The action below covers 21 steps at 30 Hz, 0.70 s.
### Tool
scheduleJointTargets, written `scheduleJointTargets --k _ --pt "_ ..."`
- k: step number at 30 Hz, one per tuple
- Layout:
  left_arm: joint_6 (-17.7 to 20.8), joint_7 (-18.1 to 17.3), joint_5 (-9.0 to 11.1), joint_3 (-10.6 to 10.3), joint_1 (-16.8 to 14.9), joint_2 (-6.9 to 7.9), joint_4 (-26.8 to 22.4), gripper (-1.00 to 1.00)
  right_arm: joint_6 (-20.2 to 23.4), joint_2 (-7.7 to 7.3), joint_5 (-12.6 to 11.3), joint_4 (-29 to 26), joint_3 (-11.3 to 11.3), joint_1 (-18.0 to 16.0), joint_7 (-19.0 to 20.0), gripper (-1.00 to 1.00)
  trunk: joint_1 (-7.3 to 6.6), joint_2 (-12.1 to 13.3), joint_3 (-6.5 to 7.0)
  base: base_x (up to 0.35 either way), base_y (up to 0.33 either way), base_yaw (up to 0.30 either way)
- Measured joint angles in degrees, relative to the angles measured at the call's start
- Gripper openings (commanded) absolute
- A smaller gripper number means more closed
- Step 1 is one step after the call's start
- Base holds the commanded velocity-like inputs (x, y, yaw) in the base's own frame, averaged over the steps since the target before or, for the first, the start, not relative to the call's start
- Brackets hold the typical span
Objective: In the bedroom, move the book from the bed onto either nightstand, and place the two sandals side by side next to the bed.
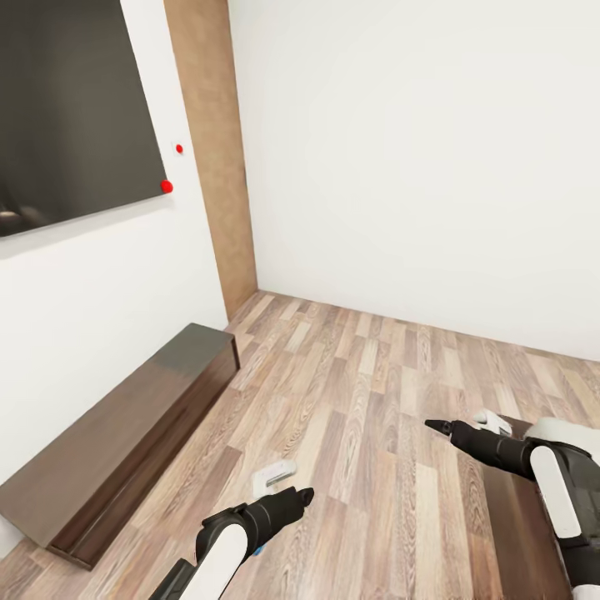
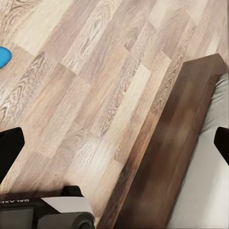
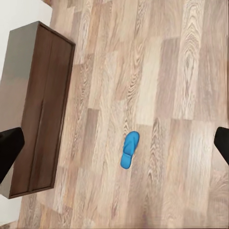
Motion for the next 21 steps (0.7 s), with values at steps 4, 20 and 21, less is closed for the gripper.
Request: scheduleJointTargets --k 4,20,21 --pt "0.0 0.0 0.0 0.0 0.0 0.0 0.0 1.0 0.0 0.07 0.0 2.1 0.1 -1.0 0.0 1.0 0.0 0.0 0.0 0.0 0.0 -0.288" --pt "0.0 0.0 -0.1 0.0 0.0 0.0 0.2 1.0 0.0 0.39 0.2 7.6 2.5 -3.4 -0.1 1.0 0.0 0.0 0.0 0.0 0.0 -0.288" --pt "0.0 0.0 -0.1 0.0 0.0 0.0 0.2 1.0 0.0 0.42 0.2 7.8 2.8 -3.4 -0.1 1.0 0.0 0.0 0.0 0.0 0.0 -0.288"
